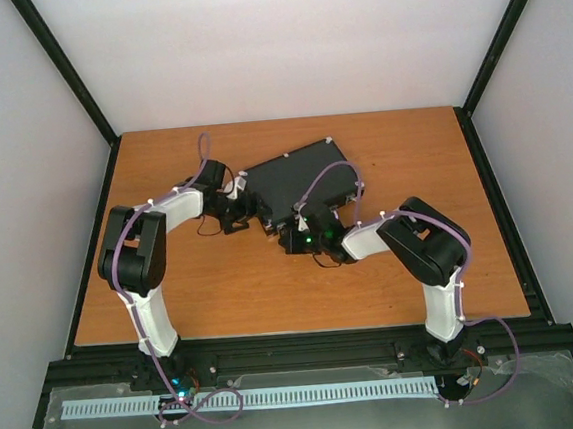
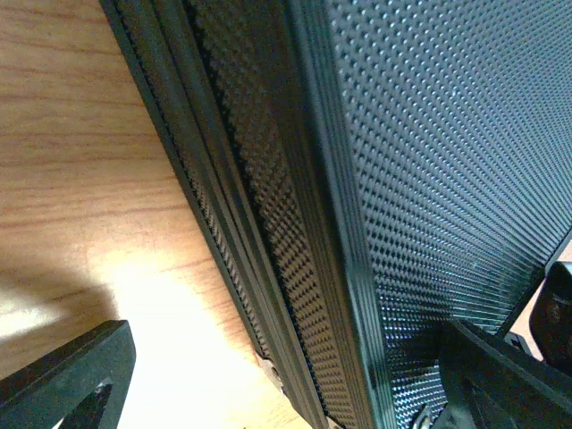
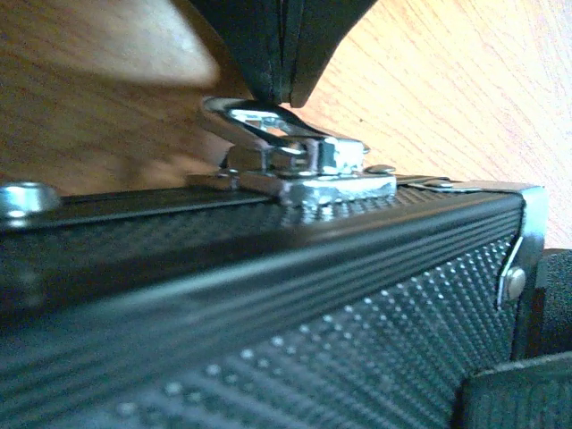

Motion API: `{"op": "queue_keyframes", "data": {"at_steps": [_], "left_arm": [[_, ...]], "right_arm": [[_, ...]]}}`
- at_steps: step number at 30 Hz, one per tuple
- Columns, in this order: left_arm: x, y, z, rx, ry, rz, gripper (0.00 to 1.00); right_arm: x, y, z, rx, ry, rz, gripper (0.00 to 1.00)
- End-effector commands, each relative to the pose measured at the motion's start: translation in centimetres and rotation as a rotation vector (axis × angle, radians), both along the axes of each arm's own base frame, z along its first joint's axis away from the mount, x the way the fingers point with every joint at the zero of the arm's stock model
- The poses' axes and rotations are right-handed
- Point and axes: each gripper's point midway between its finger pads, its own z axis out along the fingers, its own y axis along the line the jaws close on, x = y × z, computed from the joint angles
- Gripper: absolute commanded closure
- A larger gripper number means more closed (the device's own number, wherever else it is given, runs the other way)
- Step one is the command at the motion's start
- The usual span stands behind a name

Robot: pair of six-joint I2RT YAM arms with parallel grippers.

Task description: Pack up texas hold em set

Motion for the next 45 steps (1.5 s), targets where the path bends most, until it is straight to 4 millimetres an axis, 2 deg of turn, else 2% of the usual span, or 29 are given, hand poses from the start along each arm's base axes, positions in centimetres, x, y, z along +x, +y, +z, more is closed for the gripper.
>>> {"op": "queue_keyframes", "data": {"at_steps": [1,7,11,14,16,21,25,28,30,33,36,39,45], "left_arm": [[-3.8,2.1,-4.6,0.12,0.166,0.016,0.05],[-3.7,1.9,-4.5,0.115,0.164,0.007,0.06],[-3.8,1.9,-4.3,0.113,0.159,0.0,0.06],[-3.7,2.1,-3.9,0.123,0.145,-0.002,0.06],[-3.3,2.4,-3.1,0.14,0.116,-0.001,0.05],[-0.7,2.8,1.4,0.179,-0.01,-0.003,0.0],[1.7,2.8,5.7,0.195,-0.111,0.009,0.0],[3.7,2.2,8.6,0.176,-0.171,0.018,0.0],[5.0,1.5,9.8,0.147,-0.195,0.026,0.0],[7.2,0.1,10.9,0.101,-0.216,0.031,0.02],[9.2,-1.6,11.0,0.065,-0.231,0.018,0.03],[10.3,-3.5,10.9,0.013,-0.225,0.003,0.03],[10.2,-7.5,9.1,-0.053,-0.18,-0.064,0.04]], "right_arm": [[2.3,-0.4,-1.6,-0.07,-0.013,-0.085,0.97],[3.0,-2.3,-3.2,-0.143,0.033,-0.159,0.97],[2.5,-2.9,-3.1,-0.171,0.036,-0.149,0.97],[1.0,-2.7,-0.9,-0.143,0.012,-0.077,0.97],[0.0,-3.4,1.9,-0.133,-0.034,-0.05,0.97],[-0.8,-7.6,6.0,-0.241,-0.098,-0.099,0.97],[0.4,-12.3,7.8,-0.305,-0.11,-0.235,0.97],[1.6,-15.4,8.2,-0.334,-0.103,-0.322,0.97],[2.8,-17.1,8.3,-0.34,-0.096,-0.376,0.97],[4.4,-18.6,8.4,-0.346,-0.084,-0.423,0.97],[6.0,-19.2,8.7,-0.344,-0.088,-0.446,0.97],[7.3,-19.3,9.5,-0.34,-0.111,-0.462,0.97],[8.9,-19.9,9.2,-0.337,-0.097,-0.485,0.97]]}}
